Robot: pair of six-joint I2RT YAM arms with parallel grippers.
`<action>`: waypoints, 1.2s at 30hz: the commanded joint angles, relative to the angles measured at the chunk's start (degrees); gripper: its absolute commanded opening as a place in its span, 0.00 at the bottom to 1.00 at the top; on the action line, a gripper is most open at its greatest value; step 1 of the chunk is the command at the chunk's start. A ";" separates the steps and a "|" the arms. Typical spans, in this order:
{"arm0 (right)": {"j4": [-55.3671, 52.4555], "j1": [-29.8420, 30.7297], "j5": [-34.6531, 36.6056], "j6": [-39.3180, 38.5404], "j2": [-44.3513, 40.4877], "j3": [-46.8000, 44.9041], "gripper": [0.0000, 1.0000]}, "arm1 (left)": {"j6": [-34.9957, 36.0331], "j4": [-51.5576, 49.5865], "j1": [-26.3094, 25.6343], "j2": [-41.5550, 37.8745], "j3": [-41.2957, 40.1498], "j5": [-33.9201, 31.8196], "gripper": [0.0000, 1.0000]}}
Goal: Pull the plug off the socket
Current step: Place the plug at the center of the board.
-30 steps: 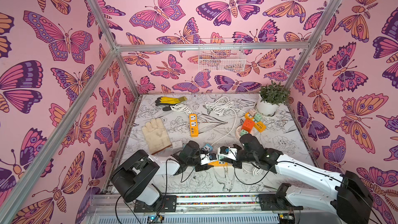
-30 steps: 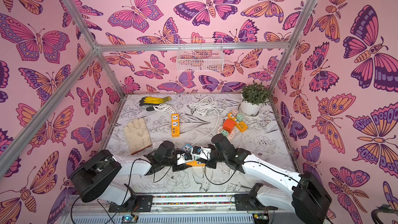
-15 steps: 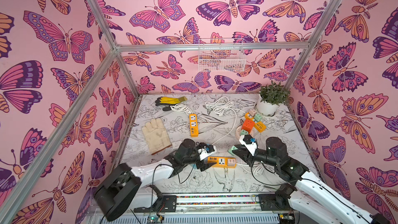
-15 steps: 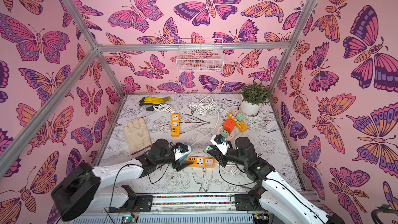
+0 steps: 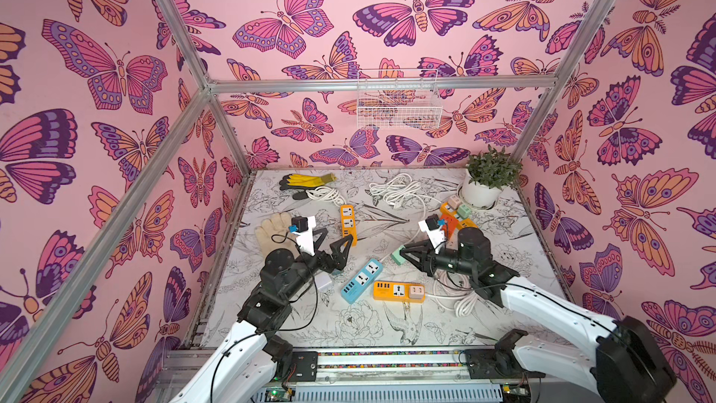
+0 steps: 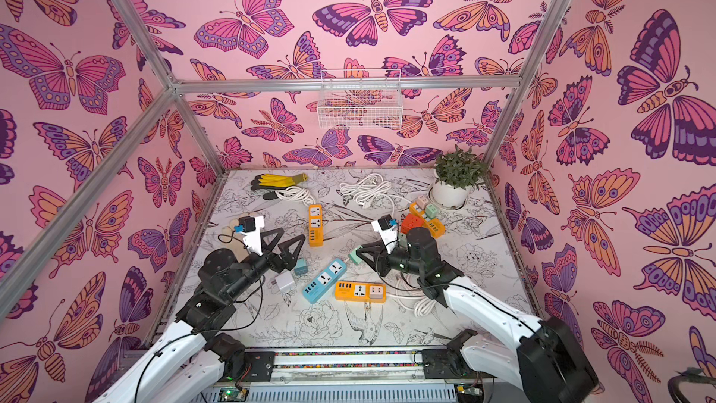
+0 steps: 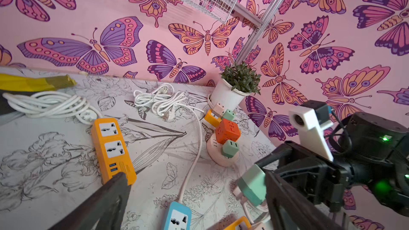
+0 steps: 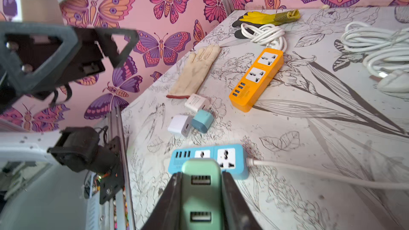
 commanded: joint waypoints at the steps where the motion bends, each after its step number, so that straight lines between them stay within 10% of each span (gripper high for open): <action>1: 7.31 3.63 -0.50 5.87 6.30 5.65 0.18 | -5.02 -4.66 0.29 -1.97 1.81 -0.07 1.00; 17: 8.38 13.34 12.20 20.70 42.67 32.32 0.17 | -4.65 -9.36 0.40 -8.15 2.18 -2.52 1.00; 26: -7.14 17.77 30.06 25.79 53.41 47.64 0.18 | -5.02 -10.59 0.44 -10.34 1.21 -2.60 1.00; 36: -10.30 18.27 28.70 23.95 58.35 53.46 0.22 | -5.18 -11.35 0.46 -11.19 0.77 -2.72 0.99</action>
